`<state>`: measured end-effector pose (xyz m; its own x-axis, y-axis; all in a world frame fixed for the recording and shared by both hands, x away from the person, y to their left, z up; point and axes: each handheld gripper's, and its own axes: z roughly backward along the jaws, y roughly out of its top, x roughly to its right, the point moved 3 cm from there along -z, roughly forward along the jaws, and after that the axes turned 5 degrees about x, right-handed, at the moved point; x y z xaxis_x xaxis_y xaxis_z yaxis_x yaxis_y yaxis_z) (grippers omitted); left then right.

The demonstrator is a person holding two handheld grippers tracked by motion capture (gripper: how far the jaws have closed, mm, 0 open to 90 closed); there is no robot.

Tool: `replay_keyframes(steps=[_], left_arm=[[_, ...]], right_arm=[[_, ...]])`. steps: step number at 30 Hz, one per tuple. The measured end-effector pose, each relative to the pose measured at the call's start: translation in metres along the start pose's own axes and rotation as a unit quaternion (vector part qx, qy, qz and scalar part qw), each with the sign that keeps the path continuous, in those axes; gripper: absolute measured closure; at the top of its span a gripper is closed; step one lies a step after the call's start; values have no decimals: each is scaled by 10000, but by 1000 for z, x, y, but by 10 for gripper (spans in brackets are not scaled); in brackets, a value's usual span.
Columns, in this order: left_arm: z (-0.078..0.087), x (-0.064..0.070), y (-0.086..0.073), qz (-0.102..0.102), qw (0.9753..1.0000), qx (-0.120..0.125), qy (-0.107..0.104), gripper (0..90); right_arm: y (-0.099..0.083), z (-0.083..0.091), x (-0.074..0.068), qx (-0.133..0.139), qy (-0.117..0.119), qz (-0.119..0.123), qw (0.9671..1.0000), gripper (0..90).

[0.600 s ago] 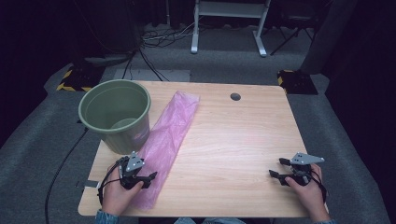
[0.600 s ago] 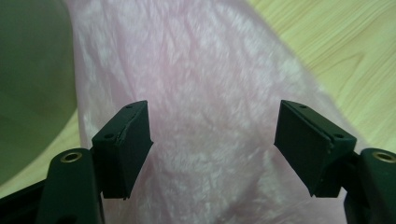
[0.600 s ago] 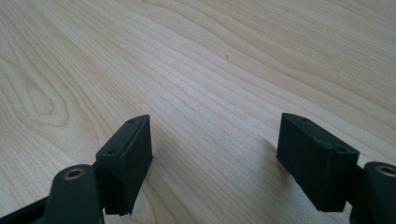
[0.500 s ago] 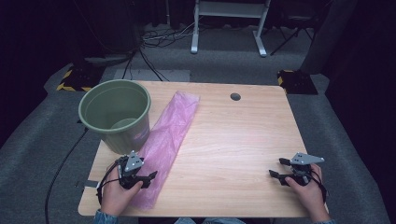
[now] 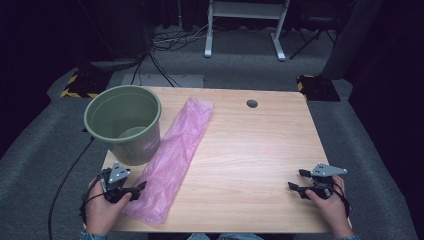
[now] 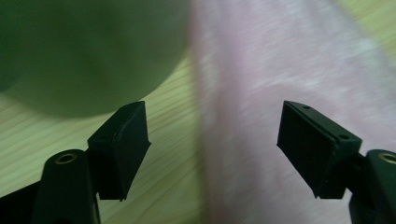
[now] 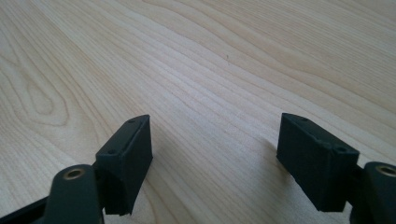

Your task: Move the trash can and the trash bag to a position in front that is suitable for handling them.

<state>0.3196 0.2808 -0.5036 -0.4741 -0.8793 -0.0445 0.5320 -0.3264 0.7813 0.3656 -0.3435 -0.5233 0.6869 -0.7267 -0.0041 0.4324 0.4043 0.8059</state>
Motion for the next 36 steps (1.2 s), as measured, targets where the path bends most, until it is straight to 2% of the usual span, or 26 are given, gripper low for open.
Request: replay_keyframes(steps=[1,2,3,7,8,10,12,13,18,19,20,21,22,23,26,30,31,33,34,35,36], left_arm=[[1,-6,-4,97,9999,-4,68,262],[1,-6,-4,97,9999,-4,68,266],[2,-15,-9,180,9997,30,147,274],[-1,-21,-14,243,9995,-47,169,281],[-3,-20,-15,304,9994,-99,96,281],[-10,-16,-16,257,9994,-207,-54,283],[-13,-10,-13,217,9994,-192,-189,285],[-13,-10,-13,217,9994,-192,-189,284],[-27,18,1,-142,9978,-265,-598,282],[-27,18,1,-142,9978,-265,-598,282],[-32,31,7,-310,9961,-289,-778,282],[-32,31,7,-310,9961,-289,-778,282],[-38,44,12,-474,9940,-306,-933,285],[-40,49,15,-576,9928,-290,-1006,290],[-49,65,23,-688,9895,-269,-1239,293],[-62,86,33,-937,9840,-244,-1494,288],[-62,86,33,-937,9840,-244,-1494,288],[-67,96,39,-1087,9808,-228,-1605,290],[-74,105,44,-1147,9780,-202,-1730,290],[-74,105,44,-1147,9780,-202,-1730,291],[-80,113,48,-1188,9754,-160,-1852,292]], right_arm=[[0,0,0,-1,0,-1,10000,265],[0,0,0,1,-2,5,10000,265],[0,0,0,-2,-4,4,10000,265],[0,0,0,-2,-9,9,10000,265],[0,0,0,-3,-9,8,10000,265],[0,0,0,-3,-11,9,10000,265],[0,0,0,-1,-12,10,10000,267],[0,0,0,-1,-12,10,10000,267],[0,1,-1,0,-2,8,10000,268],[0,0,-1,2,-5,8,10000,268],[0,0,-1,2,-5,7,10000,268],[0,0,-1,1,-6,5,10000,268],[0,1,-1,1,-3,8,10000,268],[0,0,-1,3,-7,7,10000,268],[-1,1,-1,0,-4,13,10000,268],[-1,1,-1,-6,-3,6,10000,268],[-1,1,-1,-6,-7,2,10000,268],[-1,1,-1,-10,-15,-5,10000,268],[-1,1,-1,-11,-14,-2,10000,268],[0,1,-1,-11,-20,-12,10000,267],[0,1,-1,-11,-33,-18,10000,267]])
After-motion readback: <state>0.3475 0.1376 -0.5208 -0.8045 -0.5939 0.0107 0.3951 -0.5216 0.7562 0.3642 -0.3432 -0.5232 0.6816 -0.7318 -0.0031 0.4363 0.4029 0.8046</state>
